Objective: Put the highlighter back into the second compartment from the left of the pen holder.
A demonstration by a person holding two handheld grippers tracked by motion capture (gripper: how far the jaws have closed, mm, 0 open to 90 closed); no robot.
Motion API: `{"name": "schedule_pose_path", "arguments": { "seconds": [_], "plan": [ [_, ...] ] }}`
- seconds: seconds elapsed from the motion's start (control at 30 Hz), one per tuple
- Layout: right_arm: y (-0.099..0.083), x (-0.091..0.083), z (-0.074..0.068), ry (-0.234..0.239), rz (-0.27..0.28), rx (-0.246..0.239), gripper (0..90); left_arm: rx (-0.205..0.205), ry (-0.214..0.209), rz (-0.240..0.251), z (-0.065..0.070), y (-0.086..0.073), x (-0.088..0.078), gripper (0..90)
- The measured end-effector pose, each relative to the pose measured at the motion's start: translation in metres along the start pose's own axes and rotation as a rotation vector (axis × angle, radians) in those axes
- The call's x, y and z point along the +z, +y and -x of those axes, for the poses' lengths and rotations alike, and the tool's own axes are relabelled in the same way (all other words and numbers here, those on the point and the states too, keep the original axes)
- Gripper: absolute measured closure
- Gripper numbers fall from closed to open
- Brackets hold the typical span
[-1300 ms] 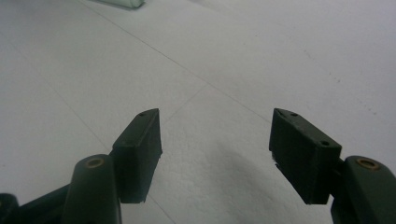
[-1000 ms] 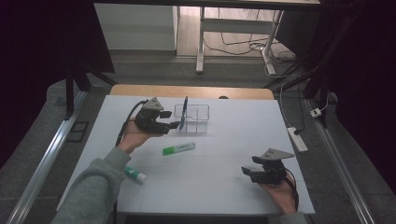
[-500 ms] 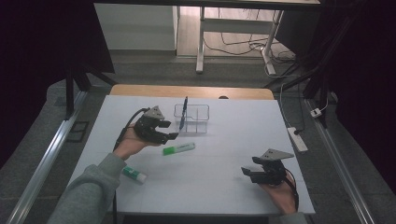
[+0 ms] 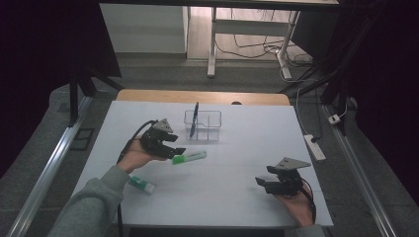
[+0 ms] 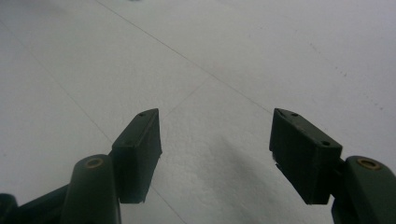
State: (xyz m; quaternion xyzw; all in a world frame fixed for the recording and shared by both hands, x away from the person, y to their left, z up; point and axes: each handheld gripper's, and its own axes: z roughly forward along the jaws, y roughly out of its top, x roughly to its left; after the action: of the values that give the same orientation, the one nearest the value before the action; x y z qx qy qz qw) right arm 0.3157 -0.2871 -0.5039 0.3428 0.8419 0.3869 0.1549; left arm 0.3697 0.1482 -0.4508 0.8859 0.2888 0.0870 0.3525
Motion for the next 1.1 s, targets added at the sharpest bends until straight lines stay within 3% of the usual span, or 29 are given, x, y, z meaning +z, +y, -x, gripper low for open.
{"name": "schedule_pose_path", "arguments": {
  "seconds": [0.7,0.9,1.1],
  "plan": [
    [0.000,0.001,0.000,0.000,-0.016,-0.005,33.9,0.022,-0.008,-0.153,0.001,-0.010,0.024,33.7],
    [0.000,0.002,-0.001,-0.001,-0.017,-0.008,33.9,0.006,-0.005,-0.195,-0.004,-0.009,0.040,30.5],
    [0.000,0.003,0.000,0.000,-0.018,-0.006,33.8,0.020,-0.009,-0.252,-0.007,-0.008,0.057,29.5]
  ]
}}
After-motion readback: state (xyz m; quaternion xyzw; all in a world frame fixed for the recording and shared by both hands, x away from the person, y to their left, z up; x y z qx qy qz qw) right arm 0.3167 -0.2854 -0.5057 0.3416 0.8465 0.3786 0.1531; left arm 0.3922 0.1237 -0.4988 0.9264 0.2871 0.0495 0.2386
